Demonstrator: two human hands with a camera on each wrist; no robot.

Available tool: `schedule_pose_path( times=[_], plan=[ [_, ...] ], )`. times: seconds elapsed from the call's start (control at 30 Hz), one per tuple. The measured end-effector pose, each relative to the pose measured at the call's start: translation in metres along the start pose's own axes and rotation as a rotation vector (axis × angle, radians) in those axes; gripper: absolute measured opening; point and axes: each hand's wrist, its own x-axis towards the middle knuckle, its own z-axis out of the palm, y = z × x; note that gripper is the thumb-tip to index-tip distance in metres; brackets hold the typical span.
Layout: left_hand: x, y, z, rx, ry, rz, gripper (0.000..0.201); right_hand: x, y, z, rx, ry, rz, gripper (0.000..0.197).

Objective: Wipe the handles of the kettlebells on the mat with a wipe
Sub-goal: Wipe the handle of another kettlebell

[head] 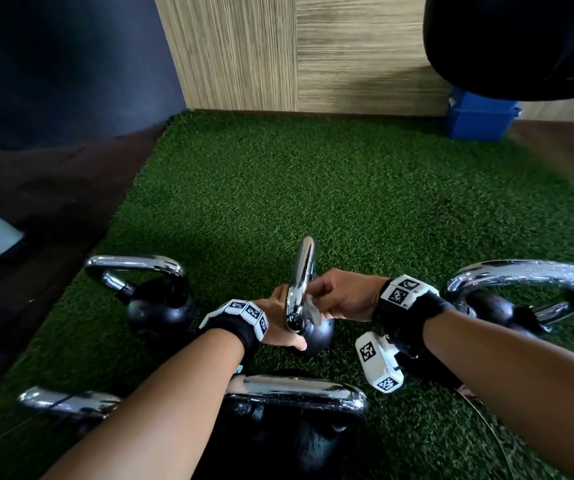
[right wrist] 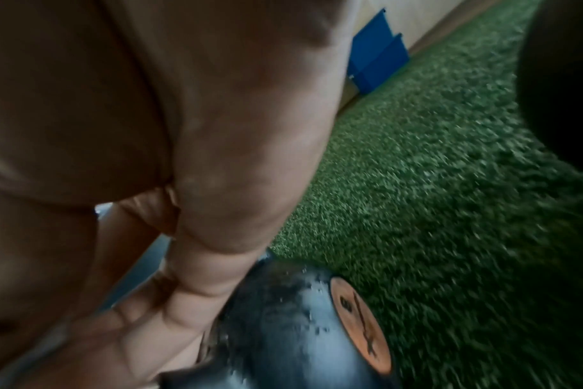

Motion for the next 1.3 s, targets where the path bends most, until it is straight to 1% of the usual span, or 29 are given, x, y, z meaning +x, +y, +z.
schedule_pose_path(
  times=[0.07, 0.1, 0.13, 0.2, 0.23, 0.3, 0.33, 0.4, 0.5, 0.53, 0.6, 0.7, 0.87, 0.9, 1.0, 1.13, 1.23, 1.3],
  plan=[
    [0.003, -0.002, 0.002, -0.068, 0.040, -0.010, 0.064, 0.005, 0.006, 0.005, 0.229, 0.065, -0.046, 0.024],
    [0.004, -0.004, 0.003, -0.110, 0.056, -0.023, 0.070, 0.008, 0.007, 0.006, 0.311, 0.109, -0.073, 0.025],
    [0.005, -0.006, 0.003, -0.149, 0.065, -0.042, 0.078, 0.010, 0.008, 0.006, 0.361, 0.146, -0.093, 0.026],
    [0.005, -0.008, 0.004, -0.202, 0.070, -0.076, 0.090, 0.014, 0.009, 0.004, 0.370, 0.174, -0.109, 0.030],
    [0.005, -0.008, 0.006, -0.218, 0.069, -0.085, 0.094, 0.015, 0.010, 0.004, 0.357, 0.166, -0.108, 0.031],
    [0.005, -0.008, 0.008, -0.234, 0.072, -0.101, 0.101, 0.017, 0.012, 0.004, 0.310, 0.155, -0.116, 0.025],
    [0.005, -0.008, 0.009, -0.245, 0.078, -0.110, 0.103, 0.019, 0.013, 0.004, 0.275, 0.177, -0.134, 0.023],
    [0.005, -0.008, 0.010, -0.285, 0.097, -0.125, 0.107, 0.023, 0.013, 0.004, 0.222, 0.280, -0.171, 0.025],
    [0.004, -0.007, 0.008, -0.327, 0.112, -0.137, 0.113, 0.030, 0.012, 0.003, 0.185, 0.488, -0.208, 0.026],
    [0.003, -0.006, 0.007, -0.336, 0.106, -0.143, 0.115, 0.031, 0.012, 0.002, 0.177, 0.526, -0.213, 0.027],
    [0.003, -0.006, 0.007, -0.340, 0.090, -0.142, 0.116, 0.033, 0.014, 0.002, 0.144, 0.546, -0.212, 0.027],
    [0.001, -0.007, 0.010, -0.325, 0.077, -0.134, 0.119, 0.034, 0.018, 0.000, 0.041, 0.583, -0.215, 0.020],
    [0.002, -0.012, 0.010, -0.408, 0.086, -0.122, 0.121, 0.042, 0.018, -0.004, -0.150, 0.867, -0.231, 0.017],
    [0.001, -0.013, 0.010, -0.419, 0.084, -0.118, 0.121, 0.041, 0.018, -0.005, -0.189, 0.893, -0.224, 0.016],
    [0.000, -0.015, 0.013, -0.430, 0.081, -0.127, 0.120, 0.038, 0.018, -0.004, -0.222, 0.895, -0.234, 0.019],
    [0.001, -0.014, 0.013, -0.410, 0.077, -0.143, 0.120, 0.036, 0.010, -0.005, -0.396, 1.033, -0.227, 0.013],
    [0.002, -0.012, 0.012, -0.382, 0.071, -0.124, 0.119, 0.038, 0.003, -0.012, -0.408, 1.093, -0.261, 0.009],
    [0.002, -0.010, 0.012, -0.366, 0.064, -0.115, 0.117, 0.043, 0.004, -0.016, -0.417, 1.114, -0.260, 0.014]
  ],
)
